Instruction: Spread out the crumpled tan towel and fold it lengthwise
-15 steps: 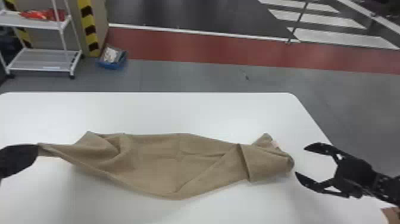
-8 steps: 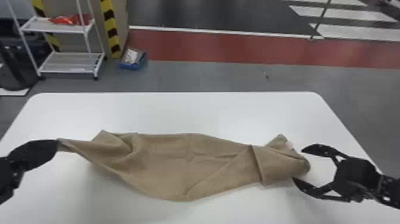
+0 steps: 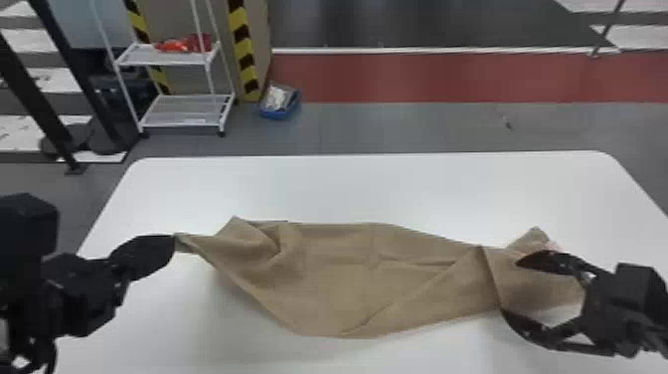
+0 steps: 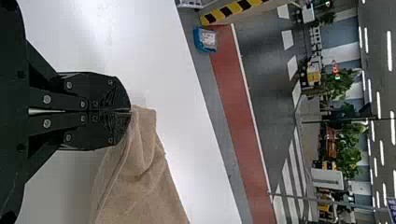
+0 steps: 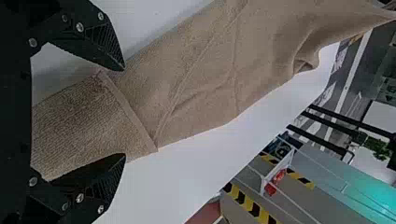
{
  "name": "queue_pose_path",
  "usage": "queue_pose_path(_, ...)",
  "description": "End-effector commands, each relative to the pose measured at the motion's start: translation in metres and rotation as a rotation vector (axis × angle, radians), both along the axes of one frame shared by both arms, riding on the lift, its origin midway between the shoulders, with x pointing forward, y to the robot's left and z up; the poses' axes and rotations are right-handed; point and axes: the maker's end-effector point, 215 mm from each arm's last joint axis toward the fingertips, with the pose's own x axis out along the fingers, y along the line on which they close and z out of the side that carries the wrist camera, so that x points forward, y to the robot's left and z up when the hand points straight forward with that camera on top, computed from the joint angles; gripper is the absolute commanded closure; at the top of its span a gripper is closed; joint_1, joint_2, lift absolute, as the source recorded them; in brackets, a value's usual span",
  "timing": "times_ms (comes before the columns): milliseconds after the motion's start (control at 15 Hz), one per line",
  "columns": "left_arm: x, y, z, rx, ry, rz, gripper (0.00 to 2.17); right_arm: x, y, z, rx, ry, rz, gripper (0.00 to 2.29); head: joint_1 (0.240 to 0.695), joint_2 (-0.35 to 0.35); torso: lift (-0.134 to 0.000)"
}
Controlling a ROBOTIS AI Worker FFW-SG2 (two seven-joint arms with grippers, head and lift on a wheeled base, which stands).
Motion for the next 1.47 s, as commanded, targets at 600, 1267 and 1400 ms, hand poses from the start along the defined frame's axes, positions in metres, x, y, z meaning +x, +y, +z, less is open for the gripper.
queue_pose_path(600, -0.001, 0.001, -0.006, 0.000, 0.006, -0.003, 1.37, -0.009, 0.003, -0.021, -0.034, 0.078, -0.014, 0.58, 0.695, 0.070, -0.124)
queue_pose_path(1267, 0.001, -0.001, -0.008, -0.006, 0.001, -0.016, 1.37, -0.019, 0.000, -0.028, -0.084, 0.113, -0.033, 0.59, 0.695, 0.054, -0.124)
queue_pose_path(1400, 0.000, 0.001, -0.008, -0.006, 0.002, -0.012, 1.37, -0.019, 0.000, -0.030, -0.090, 0.117, -0.034, 0.59, 0.695, 0.057, -0.124)
